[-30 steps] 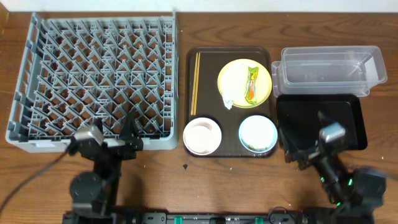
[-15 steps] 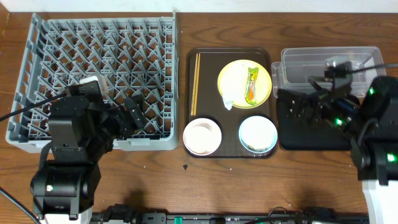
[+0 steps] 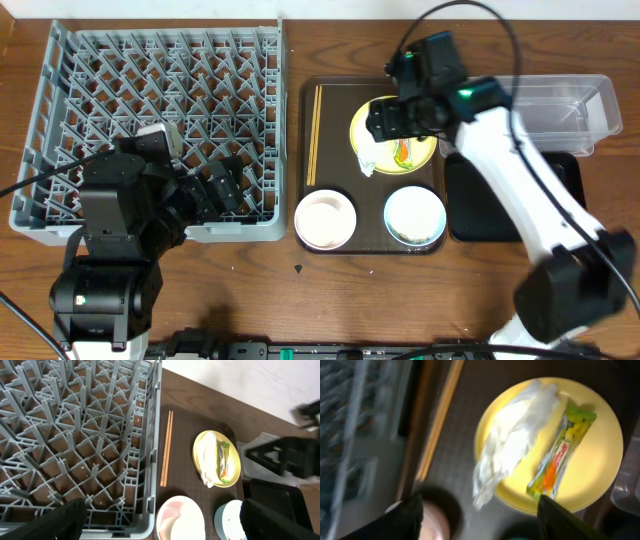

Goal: Sort waste into correct bins and load items into the dishwasher
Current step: 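Grasp the white tissue with the right gripper and lift it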

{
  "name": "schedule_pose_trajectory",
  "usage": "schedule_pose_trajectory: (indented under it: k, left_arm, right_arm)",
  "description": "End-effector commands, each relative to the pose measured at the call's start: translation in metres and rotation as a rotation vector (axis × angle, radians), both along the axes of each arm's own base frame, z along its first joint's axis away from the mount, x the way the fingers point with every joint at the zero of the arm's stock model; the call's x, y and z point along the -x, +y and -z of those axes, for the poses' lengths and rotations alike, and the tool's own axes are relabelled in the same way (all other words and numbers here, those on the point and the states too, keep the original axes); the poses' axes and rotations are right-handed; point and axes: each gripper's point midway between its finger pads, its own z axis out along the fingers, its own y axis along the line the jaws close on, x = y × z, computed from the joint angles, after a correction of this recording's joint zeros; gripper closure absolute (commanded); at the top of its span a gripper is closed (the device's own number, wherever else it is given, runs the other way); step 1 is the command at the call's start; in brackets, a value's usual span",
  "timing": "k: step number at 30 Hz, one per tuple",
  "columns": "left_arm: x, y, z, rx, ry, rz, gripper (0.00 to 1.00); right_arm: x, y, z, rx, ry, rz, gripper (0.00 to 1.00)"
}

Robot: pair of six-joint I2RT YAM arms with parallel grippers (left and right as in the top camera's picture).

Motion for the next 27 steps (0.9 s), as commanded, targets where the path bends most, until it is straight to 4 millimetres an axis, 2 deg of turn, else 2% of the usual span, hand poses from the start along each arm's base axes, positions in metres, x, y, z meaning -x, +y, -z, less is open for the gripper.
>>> schedule_pose_trajectory:
  k: [1,3,6,11,12,13,14,15,16,17,18,21,22,23,25,27]
  left_arm:
    - [0.001,-0.001,-0.009,0.004,-0.021,0.01,0.02]
    - [0.0,-0.001,-0.009,0.004,-0.02,0.01,0.02]
    - [0.0,-0.001,-0.009,0.004,-0.02,0.01,0.02]
    - [0.0,-0.001,-0.009,0.004,-0.02,0.01,0.02]
    - [0.0,-0.001,-0.009,0.004,-0.02,0.01,0.02]
    - [0.0,-0.001,-0.009,0.004,-0.02,0.01,0.02]
    - [0.001,-0.001,-0.009,0.004,-0.021,0.01,0.02]
    - [0.0,-0.001,-0.009,0.004,-0.02,0.01,0.02]
    - [0.0,-0.001,-0.009,0.004,-0.02,0.01,0.02]
    - [0.0,-0.001,-0.009,0.004,-0.02,0.01,0.02]
    - [0.0,-0.001,-0.009,0.004,-0.02,0.01,0.02]
    - [0.0,-0.001,-0.009,0.004,-0.02,0.01,0.02]
    - [0.0,-0.001,-0.009,0.004,-0.02,0.01,0.02]
    - [0.0,-0.001,-0.009,0.004,-0.02,0.01,0.02]
    - [0.0,-0.001,-0.009,0.004,-0.02,0.01,0.02]
    - [0.0,-0.001,-0.009,0.004,-0.02,0.01,0.02]
  right_arm:
    - [-0.031,0.001,0.031,0.074,-0.024,0.117,0.32]
    - [-0.041,0.006,0.051,0.082,-0.021,0.123,0.38]
    - [-0.05,0.01,0.084,0.078,0.017,0.161,0.39]
    - [-0.053,0.013,0.135,0.098,0.082,0.183,0.44]
    - [-0.052,0.013,0.142,0.104,0.092,0.182,0.48]
    - [-0.051,0.013,0.155,0.108,0.115,0.196,0.58]
    - [-0.051,0.013,0.158,0.109,0.12,0.197,0.66]
    - [-0.051,0.012,0.159,0.11,0.122,0.197,0.78]
    - [-0.051,0.011,0.157,0.108,0.12,0.199,0.9]
    - [-0.052,0.011,0.154,0.103,0.118,0.2,0.94]
    - [-0.054,0.01,0.139,0.084,0.103,0.204,0.99]
    - [-0.056,0.005,0.104,0.039,0.066,0.214,0.99]
    - [-0.058,0.0,0.087,0.019,0.045,0.227,0.99]
    - [-0.059,-0.009,0.061,-0.007,0.013,0.249,0.99]
    - [-0.061,-0.029,0.029,-0.039,-0.025,0.309,0.99]
    - [-0.062,-0.047,0.009,-0.065,-0.044,0.37,0.99]
